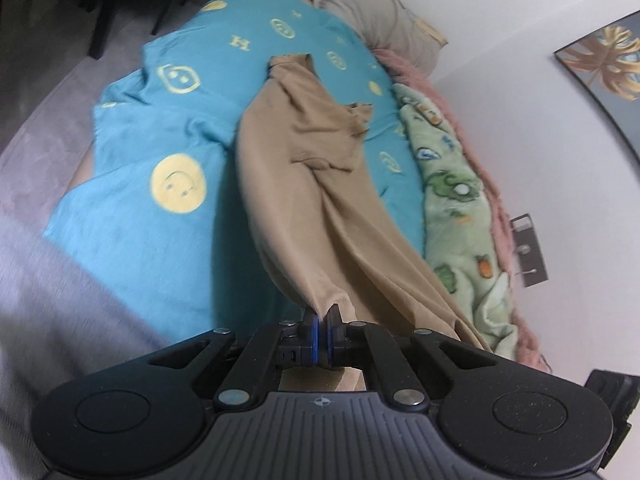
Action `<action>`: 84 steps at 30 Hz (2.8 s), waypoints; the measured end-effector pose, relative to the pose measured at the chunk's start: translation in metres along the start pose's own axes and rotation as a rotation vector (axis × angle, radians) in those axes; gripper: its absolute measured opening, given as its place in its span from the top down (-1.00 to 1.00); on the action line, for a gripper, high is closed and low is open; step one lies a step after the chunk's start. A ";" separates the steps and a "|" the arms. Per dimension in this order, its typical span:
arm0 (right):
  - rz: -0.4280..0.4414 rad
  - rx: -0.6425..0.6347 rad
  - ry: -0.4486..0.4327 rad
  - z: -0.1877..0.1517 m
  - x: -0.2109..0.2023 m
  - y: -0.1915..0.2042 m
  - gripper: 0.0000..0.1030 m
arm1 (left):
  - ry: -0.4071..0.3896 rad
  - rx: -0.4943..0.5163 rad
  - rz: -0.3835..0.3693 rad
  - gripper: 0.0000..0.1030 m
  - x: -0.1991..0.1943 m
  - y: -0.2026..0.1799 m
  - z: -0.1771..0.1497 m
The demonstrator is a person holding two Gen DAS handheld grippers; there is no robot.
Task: Fold clothes
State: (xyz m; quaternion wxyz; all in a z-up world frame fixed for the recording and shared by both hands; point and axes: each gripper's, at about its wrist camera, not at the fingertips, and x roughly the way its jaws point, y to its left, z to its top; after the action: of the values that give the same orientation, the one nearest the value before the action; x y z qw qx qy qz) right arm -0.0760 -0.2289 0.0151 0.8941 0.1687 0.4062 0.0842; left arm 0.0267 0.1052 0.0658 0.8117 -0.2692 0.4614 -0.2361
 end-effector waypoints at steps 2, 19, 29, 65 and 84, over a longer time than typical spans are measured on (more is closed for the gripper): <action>0.004 0.023 -0.014 -0.001 -0.001 -0.005 0.80 | -0.011 -0.002 0.014 0.93 0.004 0.000 0.003; -0.107 0.094 -0.116 0.159 0.162 -0.061 0.80 | -0.188 0.153 0.190 0.92 0.133 -0.017 0.124; -0.227 -0.042 -0.121 0.162 0.281 -0.099 0.79 | -0.195 0.440 0.399 0.90 0.257 0.031 0.136; -0.217 0.021 -0.293 0.088 0.163 -0.040 -0.72 | 0.055 -0.007 0.195 -0.94 0.203 0.059 0.029; 0.201 0.470 -0.015 0.063 0.224 -0.069 -0.73 | -0.111 -0.369 0.058 0.70 0.214 0.116 0.042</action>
State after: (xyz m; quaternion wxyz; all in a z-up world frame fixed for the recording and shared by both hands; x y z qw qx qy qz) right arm 0.1193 -0.2431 -0.1283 0.8205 0.4120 0.3891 0.0746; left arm 0.1779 0.0656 -0.1252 0.7793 -0.4123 0.4591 -0.1088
